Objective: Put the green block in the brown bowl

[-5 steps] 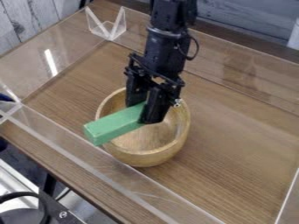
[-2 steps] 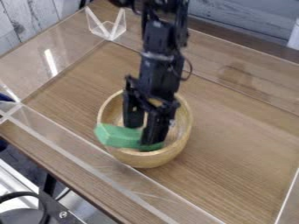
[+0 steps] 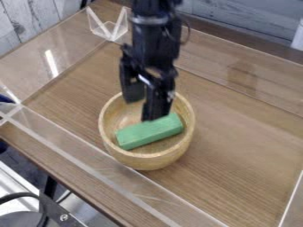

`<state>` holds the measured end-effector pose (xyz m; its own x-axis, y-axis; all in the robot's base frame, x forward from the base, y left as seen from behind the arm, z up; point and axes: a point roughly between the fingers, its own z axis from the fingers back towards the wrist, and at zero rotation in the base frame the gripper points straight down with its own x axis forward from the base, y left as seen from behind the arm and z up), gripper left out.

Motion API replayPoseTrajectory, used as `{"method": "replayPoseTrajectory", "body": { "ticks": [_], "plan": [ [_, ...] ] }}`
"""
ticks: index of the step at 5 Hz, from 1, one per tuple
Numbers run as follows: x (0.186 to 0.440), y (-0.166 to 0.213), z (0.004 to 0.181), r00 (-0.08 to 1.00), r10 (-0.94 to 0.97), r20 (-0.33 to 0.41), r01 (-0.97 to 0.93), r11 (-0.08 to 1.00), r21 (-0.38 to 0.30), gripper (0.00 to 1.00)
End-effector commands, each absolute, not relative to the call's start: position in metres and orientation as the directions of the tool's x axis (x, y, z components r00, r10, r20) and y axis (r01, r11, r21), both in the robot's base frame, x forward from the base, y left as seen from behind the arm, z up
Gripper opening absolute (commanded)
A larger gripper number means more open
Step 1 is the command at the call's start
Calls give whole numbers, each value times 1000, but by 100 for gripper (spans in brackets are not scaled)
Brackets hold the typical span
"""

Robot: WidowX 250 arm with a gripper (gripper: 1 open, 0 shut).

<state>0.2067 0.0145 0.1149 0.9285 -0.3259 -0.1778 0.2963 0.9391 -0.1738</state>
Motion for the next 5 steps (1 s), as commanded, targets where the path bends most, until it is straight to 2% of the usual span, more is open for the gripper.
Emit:
{"method": "replayPoseTrajectory", "body": {
  "ticks": [1,3,5],
  "plan": [
    [205,9,124,934,-336,-121,313,934,-172,100],
    [194,9,108,945,-308,-111,292,946,-140,100],
    [198,-3,84,910,-380,-164,360,922,-141,100]
  ]
}}
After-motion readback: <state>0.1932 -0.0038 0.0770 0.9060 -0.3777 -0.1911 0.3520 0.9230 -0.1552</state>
